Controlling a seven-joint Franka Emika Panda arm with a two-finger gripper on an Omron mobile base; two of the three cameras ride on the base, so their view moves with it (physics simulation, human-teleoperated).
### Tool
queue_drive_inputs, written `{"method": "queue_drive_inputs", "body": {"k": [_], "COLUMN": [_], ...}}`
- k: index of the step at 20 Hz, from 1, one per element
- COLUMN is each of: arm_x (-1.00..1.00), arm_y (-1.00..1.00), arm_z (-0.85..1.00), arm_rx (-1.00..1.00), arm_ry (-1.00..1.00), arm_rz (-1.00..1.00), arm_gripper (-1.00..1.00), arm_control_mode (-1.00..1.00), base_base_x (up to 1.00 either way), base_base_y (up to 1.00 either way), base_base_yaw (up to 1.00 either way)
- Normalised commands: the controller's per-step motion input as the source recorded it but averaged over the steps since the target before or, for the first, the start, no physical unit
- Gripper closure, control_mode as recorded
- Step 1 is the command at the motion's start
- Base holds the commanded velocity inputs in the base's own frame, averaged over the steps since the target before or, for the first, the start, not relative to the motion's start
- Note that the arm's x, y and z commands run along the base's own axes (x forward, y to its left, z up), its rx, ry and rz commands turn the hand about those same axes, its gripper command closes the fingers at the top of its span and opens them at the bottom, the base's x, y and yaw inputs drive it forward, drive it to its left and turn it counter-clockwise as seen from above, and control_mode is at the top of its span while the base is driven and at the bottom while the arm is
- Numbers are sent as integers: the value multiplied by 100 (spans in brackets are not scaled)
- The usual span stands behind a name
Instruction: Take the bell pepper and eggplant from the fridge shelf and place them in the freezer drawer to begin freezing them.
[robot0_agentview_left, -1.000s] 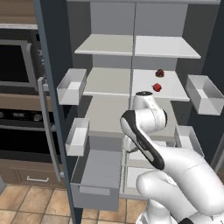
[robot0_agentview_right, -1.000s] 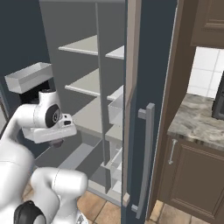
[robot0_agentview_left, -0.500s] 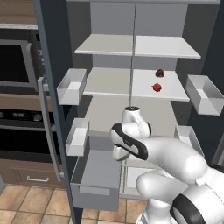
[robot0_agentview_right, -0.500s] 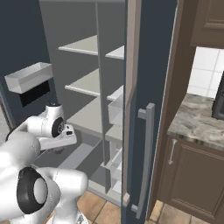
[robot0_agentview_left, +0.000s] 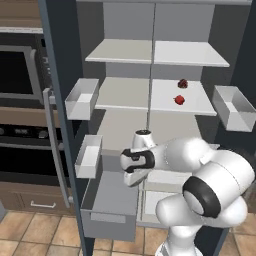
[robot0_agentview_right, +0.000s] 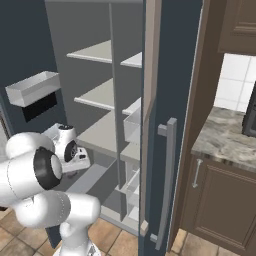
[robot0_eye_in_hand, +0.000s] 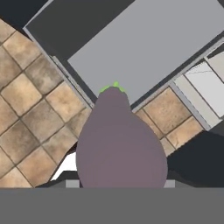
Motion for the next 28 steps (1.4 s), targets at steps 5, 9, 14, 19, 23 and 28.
{"method": "queue_drive_inputs", "body": {"k": [5,9,14,19,23,28], "arm_x": [30,37,33,33,42,38], "arm_y": [23,18,16,21,30,24], "arm_z": [-48,-44,-54,-52,-52,-58], "arm_rx": [0,0,0,0,0,0], "arm_ry": [0,0,0,0,0,2], "arm_rz": [0,0,0,0,0,0], "arm_gripper": [100,100,100,100,100,100], "arm_control_mode": [-100,-100,-100,-100,-100,-100], "base_base_x": [0,0,0,0,0,0], "base_base_y": [0,0,0,0,0,0], "base_base_yaw": [0,0,0,0,0,0]}}
